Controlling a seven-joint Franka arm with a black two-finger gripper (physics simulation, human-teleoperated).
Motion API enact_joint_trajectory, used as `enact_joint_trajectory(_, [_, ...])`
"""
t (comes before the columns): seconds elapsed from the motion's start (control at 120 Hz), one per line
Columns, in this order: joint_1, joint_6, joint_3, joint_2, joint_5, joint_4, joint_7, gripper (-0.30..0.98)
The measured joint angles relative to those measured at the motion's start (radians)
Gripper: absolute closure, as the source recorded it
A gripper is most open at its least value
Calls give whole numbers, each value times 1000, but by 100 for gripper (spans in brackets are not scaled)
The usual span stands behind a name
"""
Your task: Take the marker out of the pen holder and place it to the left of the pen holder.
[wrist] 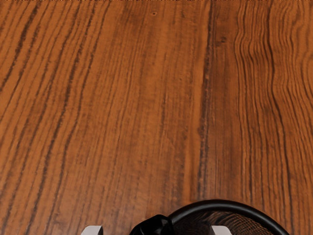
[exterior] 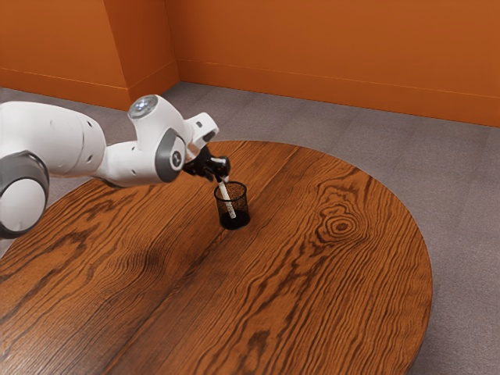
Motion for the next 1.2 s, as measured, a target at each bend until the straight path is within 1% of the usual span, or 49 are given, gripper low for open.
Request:
enact_joint_trajectory(0.4, [3, 0, -2, 23, -25, 30, 17, 57])
enact_joint_trajectory(0.625, [3, 0, -10, 24, -37, 31, 22, 66])
enact_joint_trajectory(0.833, [3, 0, -17, 21, -37, 31, 24, 69])
enact_joint_trajectory(0.983, [-1, 0, -31, -6, -35, 30, 24, 70])
enact_joint_trajectory(1.067, [-3, -1, -43, -46, -33, 21, 23, 71])
enact_joint_trajectory(1.133, [10, -5, -52, -83, -30, 15, 25, 71])
enact_joint_trajectory(1.2, [51, -16, -66, -116, -29, 12, 29, 71])
